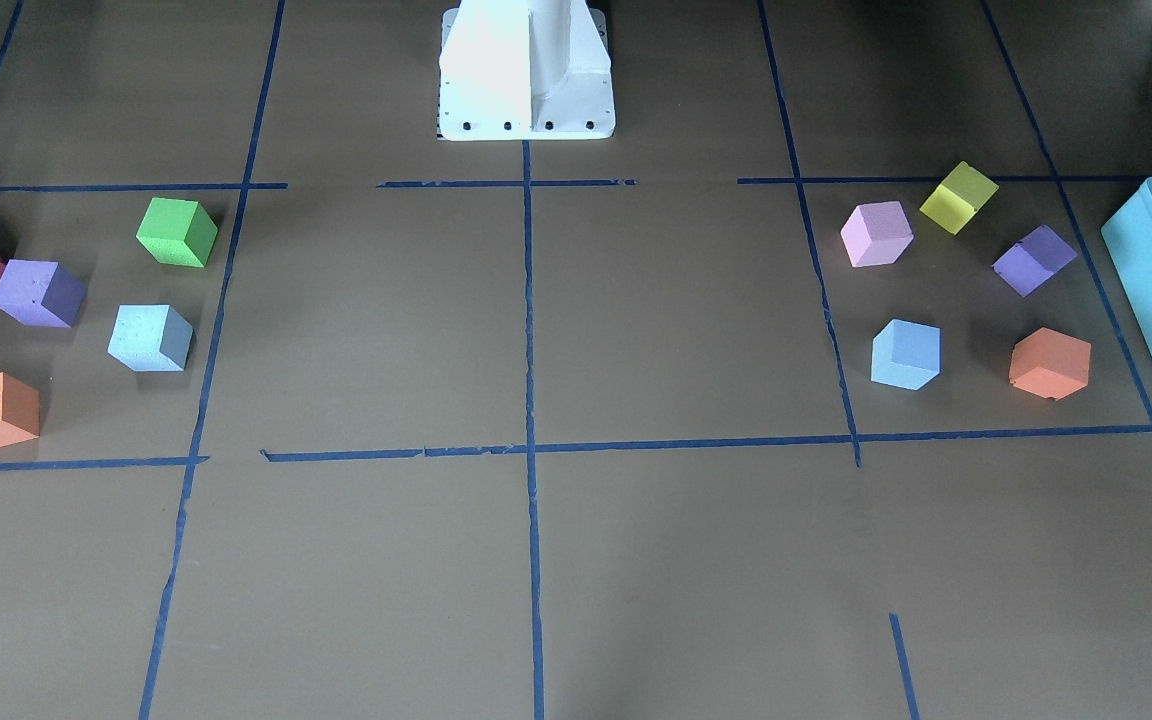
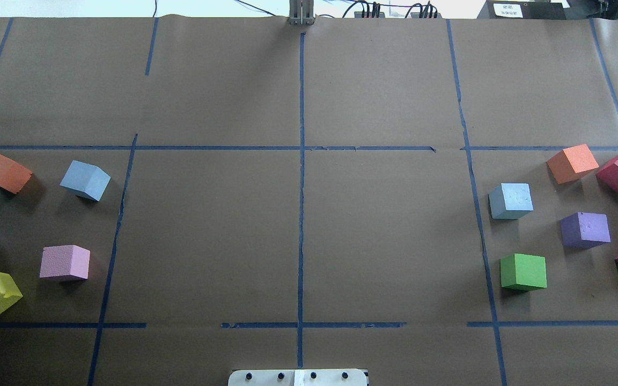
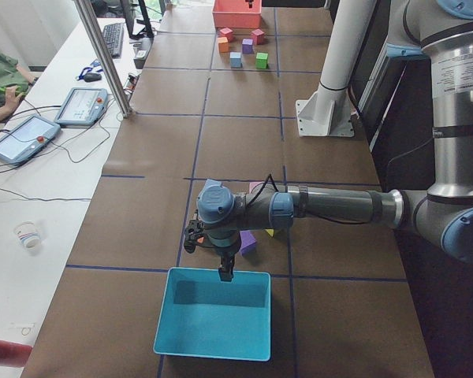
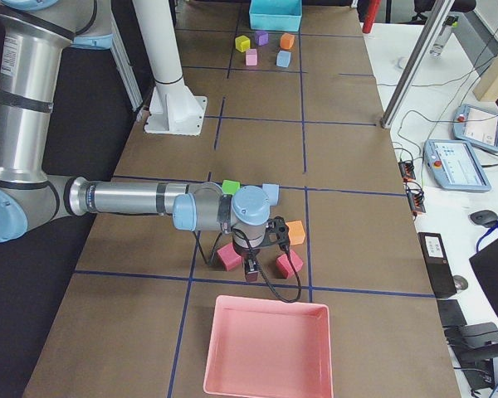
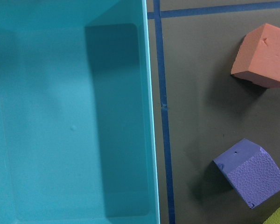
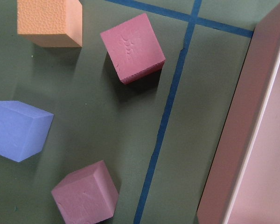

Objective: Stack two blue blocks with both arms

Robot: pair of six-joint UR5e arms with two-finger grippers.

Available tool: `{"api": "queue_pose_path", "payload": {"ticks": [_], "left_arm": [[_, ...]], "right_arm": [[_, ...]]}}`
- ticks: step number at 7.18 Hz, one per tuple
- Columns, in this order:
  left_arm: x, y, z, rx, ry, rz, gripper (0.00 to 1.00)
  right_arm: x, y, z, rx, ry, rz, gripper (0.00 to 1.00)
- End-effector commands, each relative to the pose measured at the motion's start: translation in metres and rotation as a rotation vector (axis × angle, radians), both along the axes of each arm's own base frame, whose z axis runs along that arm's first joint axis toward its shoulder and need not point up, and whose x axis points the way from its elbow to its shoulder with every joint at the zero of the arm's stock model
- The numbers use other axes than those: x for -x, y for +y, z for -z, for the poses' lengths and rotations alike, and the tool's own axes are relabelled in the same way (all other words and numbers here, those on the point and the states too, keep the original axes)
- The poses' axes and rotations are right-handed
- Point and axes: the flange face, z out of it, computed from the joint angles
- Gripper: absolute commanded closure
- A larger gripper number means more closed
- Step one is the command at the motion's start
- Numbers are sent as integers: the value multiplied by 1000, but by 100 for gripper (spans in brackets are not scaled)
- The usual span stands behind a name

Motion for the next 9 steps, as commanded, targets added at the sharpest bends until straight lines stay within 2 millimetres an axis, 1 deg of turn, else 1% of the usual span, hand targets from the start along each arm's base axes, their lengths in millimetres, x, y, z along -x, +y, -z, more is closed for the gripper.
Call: {"api": "queue_pose_path", "payload": {"ticks": [1,2,3,4,5,6,7,8,9], "left_arm": [[-2,-1,0,0,-2,-5,0],[-2,0,-1,2,0,-5,0],[-2,0,-1,3,3,-4,0],[-2,0,-1,3,4,-4,0],[-2,0,-1,2,5,-4,0],[-2,0,0,0,5,-4,0],[-2,0,0,0,5,-4,0],[-2,0,0,0,5,-4,0],[-2,0,0,0,5,-4,0]], "right_arm": [[0,0,0,0,0,0,0],[1,-5,7,-12,-1,-3,0],[7,-20,22,-36,-3,-2,0],[29,-41,49,-42,-12,-29,0],[68,-50,83,-11,-32,-89,0],[113,-60,121,21,-86,-178,0],[163,-66,149,63,-123,-237,0],[203,-69,167,78,-113,-282,0],[243,-65,176,83,-87,-291,0]]}}
